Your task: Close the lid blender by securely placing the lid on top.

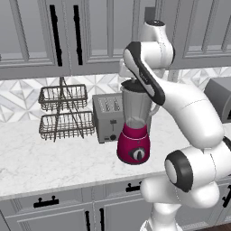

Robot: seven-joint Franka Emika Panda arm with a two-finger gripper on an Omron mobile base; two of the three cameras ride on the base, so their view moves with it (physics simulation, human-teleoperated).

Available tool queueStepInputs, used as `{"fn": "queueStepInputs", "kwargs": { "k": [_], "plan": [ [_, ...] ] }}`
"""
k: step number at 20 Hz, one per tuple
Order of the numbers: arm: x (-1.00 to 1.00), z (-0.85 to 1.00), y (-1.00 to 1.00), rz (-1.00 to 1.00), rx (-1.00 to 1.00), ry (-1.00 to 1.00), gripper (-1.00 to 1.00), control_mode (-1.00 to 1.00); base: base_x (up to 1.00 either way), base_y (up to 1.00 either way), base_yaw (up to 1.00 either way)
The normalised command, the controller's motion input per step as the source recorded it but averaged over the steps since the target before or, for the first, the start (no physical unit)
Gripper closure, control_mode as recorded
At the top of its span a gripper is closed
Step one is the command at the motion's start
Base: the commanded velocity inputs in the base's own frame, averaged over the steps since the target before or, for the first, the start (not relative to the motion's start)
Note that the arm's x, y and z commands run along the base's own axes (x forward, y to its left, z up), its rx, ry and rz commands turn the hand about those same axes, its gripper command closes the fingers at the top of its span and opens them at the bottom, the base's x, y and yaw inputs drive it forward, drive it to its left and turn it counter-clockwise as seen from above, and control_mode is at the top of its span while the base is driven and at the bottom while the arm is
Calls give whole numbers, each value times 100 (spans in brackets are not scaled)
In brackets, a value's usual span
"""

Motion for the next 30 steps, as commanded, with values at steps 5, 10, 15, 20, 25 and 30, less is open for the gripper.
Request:
{"fn": "queueStepInputs", "kwargs": {
  "k": [5,10,15,20,25,30],
  "plan": [
    [3,-49,0,2,-4,1,100,-100,0,0,0],
    [0,-56,0,3,-7,0,100,-100,0,0,0],
    [0,-62,0,0,-12,-4,100,-100,0,0,0],
    [8,-61,0,0,-11,-9,100,-100,0,0,0],
    [20,-54,0,0,-7,-8,100,-100,0,0,0],
    [25,-50,0,0,-5,-7,100,-100,0,0,0]
  ]
}}
